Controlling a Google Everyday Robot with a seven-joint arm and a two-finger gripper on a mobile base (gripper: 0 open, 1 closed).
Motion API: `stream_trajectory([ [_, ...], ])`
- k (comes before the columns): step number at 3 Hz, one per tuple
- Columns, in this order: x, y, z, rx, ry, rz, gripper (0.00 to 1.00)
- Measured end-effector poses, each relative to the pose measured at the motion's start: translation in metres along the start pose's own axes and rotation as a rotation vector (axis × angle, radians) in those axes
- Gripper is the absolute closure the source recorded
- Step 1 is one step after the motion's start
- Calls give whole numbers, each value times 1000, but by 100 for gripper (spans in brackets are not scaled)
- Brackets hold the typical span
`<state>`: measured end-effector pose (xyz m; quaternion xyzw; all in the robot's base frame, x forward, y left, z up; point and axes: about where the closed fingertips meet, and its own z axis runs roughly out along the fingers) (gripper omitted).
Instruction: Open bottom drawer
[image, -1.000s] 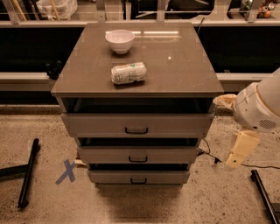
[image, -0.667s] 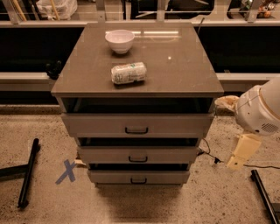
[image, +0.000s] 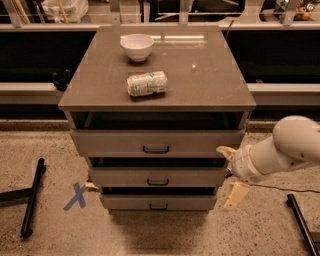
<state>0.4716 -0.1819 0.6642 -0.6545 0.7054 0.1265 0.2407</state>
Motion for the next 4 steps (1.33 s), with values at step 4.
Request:
stream_trajectory([
  [4,30,20,77,-67,86,11,0],
])
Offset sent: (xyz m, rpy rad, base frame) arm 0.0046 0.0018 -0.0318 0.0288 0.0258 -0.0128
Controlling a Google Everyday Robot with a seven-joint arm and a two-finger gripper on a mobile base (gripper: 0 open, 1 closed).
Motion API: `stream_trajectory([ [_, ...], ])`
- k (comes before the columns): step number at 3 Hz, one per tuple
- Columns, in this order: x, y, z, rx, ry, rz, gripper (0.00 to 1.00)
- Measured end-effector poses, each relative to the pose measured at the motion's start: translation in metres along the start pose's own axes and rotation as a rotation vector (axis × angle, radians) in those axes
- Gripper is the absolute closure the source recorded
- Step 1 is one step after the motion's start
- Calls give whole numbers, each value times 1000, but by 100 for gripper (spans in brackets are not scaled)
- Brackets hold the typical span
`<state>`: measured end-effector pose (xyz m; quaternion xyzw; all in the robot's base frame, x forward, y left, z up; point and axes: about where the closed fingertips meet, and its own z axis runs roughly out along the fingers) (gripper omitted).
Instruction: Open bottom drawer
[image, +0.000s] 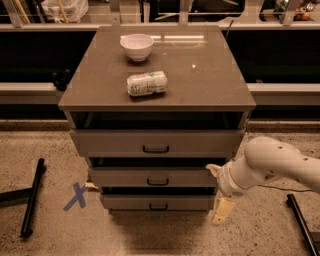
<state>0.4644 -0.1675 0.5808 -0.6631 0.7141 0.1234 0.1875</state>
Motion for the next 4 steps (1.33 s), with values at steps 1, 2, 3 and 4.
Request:
stream_trajectory([
  [1,14,13,39,-30,45,-24,0],
  [2,32,29,93,-85,37,-8,0],
  [3,34,29,95,-84,44,-7,0],
  [4,45,27,112,-74,113,6,0],
])
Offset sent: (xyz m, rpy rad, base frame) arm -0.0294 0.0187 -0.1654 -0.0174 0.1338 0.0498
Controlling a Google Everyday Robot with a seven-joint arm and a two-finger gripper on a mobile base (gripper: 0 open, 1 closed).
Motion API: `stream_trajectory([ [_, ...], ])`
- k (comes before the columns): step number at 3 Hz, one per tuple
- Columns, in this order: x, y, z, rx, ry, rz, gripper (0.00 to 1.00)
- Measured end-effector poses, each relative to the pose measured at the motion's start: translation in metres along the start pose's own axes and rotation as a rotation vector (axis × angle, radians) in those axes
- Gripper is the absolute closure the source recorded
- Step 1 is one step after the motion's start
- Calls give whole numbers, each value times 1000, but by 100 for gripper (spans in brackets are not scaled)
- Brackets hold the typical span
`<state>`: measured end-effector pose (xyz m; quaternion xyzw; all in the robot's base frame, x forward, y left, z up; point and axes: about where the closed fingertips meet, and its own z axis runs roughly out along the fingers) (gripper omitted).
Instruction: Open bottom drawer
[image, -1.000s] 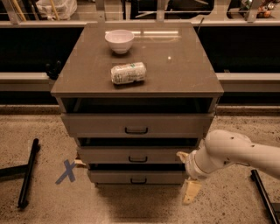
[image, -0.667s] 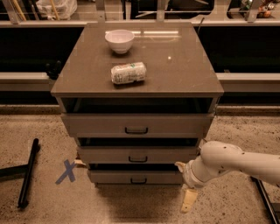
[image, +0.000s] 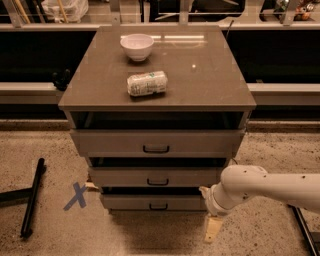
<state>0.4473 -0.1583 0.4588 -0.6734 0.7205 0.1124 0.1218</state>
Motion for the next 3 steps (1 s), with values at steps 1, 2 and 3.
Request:
stream_trajectory([
  [1,24,-9,37,9,77,8,0],
  [2,65,-10,95,-21,107,41,0],
  [3,65,-11,102,-32,100,34,0],
])
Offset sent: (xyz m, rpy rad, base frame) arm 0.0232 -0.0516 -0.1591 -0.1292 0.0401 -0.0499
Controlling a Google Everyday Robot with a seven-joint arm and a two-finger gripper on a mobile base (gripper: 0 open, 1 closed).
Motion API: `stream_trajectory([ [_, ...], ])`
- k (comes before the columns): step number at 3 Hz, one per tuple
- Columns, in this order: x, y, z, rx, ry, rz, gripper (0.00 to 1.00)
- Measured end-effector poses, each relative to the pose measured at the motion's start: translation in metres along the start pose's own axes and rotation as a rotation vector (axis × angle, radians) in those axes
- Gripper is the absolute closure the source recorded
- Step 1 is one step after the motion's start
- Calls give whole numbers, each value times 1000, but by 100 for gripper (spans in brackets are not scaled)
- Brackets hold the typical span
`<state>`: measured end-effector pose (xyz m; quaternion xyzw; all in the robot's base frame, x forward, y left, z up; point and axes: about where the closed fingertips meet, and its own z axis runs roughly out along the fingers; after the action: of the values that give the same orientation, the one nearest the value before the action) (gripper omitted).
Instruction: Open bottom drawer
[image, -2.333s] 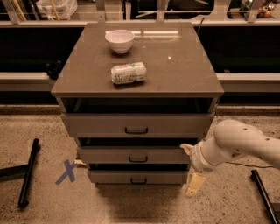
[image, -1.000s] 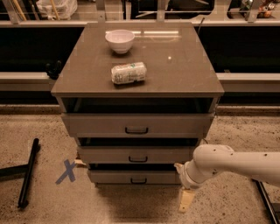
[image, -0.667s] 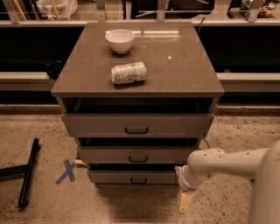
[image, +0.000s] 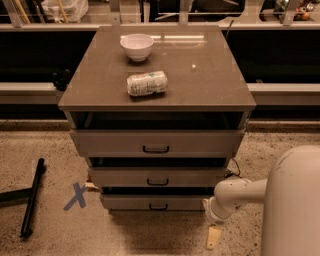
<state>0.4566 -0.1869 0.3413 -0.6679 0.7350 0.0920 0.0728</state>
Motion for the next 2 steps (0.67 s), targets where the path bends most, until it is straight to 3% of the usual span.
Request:
stream_trajectory([
  [2,-18,-70,87,82,-70,-132,0],
])
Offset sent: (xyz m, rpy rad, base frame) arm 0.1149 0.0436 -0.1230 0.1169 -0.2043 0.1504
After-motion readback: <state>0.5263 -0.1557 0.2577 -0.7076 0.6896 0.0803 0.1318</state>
